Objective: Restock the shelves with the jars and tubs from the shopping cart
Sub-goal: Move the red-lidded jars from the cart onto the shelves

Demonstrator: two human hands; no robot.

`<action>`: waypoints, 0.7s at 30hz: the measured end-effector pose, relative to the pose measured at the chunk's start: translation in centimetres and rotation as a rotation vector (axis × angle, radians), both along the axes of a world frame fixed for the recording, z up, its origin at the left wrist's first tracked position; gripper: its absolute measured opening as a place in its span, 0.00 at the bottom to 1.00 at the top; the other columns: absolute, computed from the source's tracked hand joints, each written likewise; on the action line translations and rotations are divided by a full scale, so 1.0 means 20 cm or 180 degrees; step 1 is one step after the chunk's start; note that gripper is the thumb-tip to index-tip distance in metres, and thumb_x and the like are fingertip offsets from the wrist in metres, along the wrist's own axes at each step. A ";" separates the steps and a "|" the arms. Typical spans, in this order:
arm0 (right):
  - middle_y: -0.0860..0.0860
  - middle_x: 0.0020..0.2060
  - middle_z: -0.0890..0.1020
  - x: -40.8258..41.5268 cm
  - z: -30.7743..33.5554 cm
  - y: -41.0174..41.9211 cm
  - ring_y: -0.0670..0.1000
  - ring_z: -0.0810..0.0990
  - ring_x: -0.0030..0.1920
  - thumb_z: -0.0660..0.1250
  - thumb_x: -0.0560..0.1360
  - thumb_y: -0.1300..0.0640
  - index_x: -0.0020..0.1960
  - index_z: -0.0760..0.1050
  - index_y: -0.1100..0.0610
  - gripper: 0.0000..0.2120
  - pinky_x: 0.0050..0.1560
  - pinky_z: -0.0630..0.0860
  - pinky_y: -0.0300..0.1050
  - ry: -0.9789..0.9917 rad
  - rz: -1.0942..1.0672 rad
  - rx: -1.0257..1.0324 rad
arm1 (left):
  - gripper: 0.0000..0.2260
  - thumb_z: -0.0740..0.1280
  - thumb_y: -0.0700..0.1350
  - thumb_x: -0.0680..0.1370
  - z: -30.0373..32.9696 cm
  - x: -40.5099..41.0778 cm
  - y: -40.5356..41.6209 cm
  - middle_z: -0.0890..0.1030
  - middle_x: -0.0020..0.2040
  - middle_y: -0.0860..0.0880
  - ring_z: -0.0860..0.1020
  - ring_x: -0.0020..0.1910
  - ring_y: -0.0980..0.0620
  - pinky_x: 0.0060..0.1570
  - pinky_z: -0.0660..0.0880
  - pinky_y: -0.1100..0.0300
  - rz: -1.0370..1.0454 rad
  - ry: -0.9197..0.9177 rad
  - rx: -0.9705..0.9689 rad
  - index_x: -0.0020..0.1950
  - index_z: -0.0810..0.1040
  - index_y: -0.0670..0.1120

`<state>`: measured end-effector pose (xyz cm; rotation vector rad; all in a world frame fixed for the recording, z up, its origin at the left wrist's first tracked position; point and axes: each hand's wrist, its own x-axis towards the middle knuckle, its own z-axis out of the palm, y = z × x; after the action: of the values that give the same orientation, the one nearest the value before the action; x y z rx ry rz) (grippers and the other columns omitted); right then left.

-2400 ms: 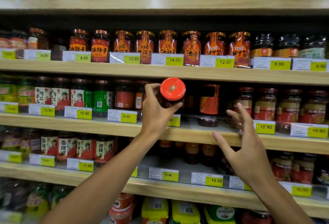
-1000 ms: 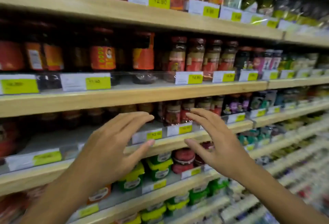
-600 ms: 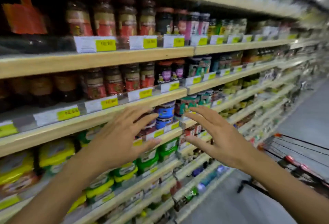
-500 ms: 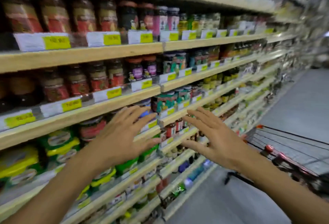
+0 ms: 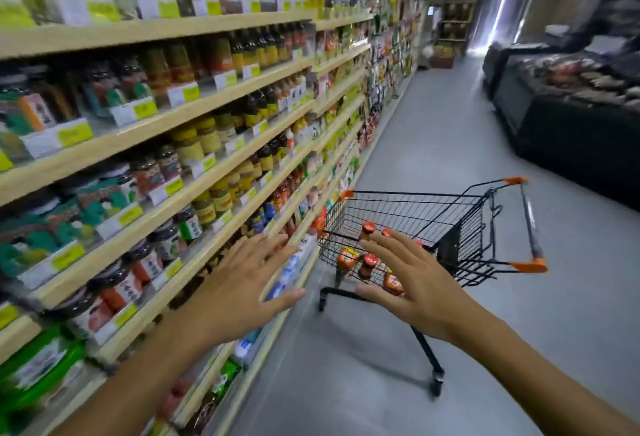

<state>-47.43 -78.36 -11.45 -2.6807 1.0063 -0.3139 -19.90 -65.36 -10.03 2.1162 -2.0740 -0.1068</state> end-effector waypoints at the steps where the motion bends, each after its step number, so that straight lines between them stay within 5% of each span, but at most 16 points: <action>1: 0.38 0.81 0.55 -0.03 -0.04 -0.05 0.45 0.45 0.82 0.45 0.74 0.20 0.81 0.50 0.36 0.39 0.81 0.50 0.55 0.0006 -0.0081 0.0037 | 0.34 0.46 0.75 0.76 -0.04 -0.01 -0.09 0.47 0.80 0.63 0.43 0.80 0.58 0.77 0.42 0.57 -0.0088 0.0021 0.0050 0.80 0.49 0.63; 9: 0.38 0.80 0.56 -0.05 -0.21 -0.40 0.45 0.48 0.82 0.52 0.76 0.24 0.81 0.51 0.38 0.38 0.81 0.50 0.49 0.0078 -0.0827 0.0206 | 0.34 0.46 0.73 0.75 -0.23 0.06 -0.80 0.52 0.80 0.61 0.50 0.80 0.58 0.77 0.49 0.56 -0.0747 0.0240 0.0085 0.79 0.52 0.62; 14: 0.36 0.78 0.60 0.01 -0.21 -0.59 0.41 0.54 0.79 0.50 0.74 0.21 0.80 0.54 0.37 0.39 0.80 0.54 0.44 -0.0057 -0.1285 0.0201 | 0.32 0.53 0.70 0.78 -0.26 0.14 -1.19 0.54 0.80 0.61 0.50 0.79 0.59 0.75 0.44 0.62 -0.1138 0.0441 0.0208 0.80 0.52 0.61; 21: 0.38 0.76 0.64 0.07 -0.30 -0.86 0.41 0.62 0.76 0.58 0.76 0.27 0.80 0.56 0.38 0.36 0.76 0.59 0.40 -0.0198 -0.1756 0.0240 | 0.36 0.47 0.74 0.74 -0.42 0.23 -1.71 0.55 0.80 0.60 0.53 0.79 0.56 0.76 0.52 0.54 -0.1406 0.0632 0.0419 0.80 0.53 0.61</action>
<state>-46.00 -95.62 -17.35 -2.2650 1.6869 -0.4467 -15.23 -99.51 -18.37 1.5925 -2.4225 -0.5003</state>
